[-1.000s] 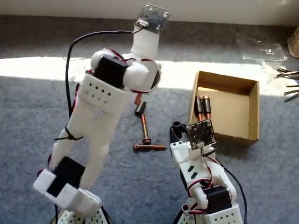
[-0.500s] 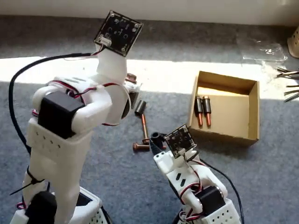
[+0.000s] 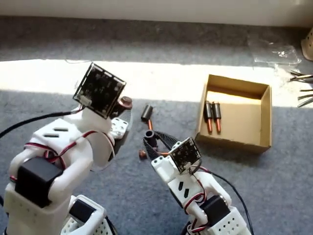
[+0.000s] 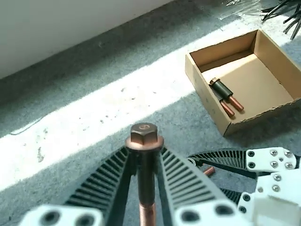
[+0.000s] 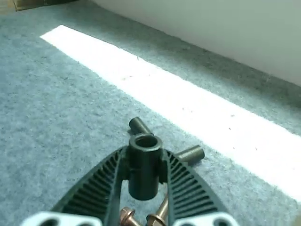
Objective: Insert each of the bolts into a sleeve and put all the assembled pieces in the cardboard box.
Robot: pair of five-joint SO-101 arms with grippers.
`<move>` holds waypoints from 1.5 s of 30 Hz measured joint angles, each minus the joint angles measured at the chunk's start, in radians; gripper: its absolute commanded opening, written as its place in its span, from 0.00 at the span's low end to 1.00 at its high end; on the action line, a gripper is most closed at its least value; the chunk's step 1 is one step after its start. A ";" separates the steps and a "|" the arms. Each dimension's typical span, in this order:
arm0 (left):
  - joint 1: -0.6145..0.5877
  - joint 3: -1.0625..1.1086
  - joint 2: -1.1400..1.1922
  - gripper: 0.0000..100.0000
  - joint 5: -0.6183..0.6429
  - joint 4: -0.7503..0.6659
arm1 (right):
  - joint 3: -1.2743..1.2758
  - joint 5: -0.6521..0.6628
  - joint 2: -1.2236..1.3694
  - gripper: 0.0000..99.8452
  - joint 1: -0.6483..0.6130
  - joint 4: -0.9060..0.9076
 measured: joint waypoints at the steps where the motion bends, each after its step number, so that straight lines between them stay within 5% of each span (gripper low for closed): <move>1: -0.014 0.043 -0.035 0.01 0.000 -0.028 | 0.003 0.000 0.000 0.01 0.000 -0.020; 26: -0.087 0.628 -0.434 0.01 -0.002 -0.611 | 0.003 -0.048 0.000 0.01 -0.005 -0.115; 39: -0.086 0.867 -0.453 0.01 0.169 -1.043 | 0.003 -0.049 0.000 0.01 -0.005 -0.115; 45: 0.029 0.930 -0.453 0.01 0.169 -1.125 | 0.003 -0.049 0.000 0.01 -0.005 -0.115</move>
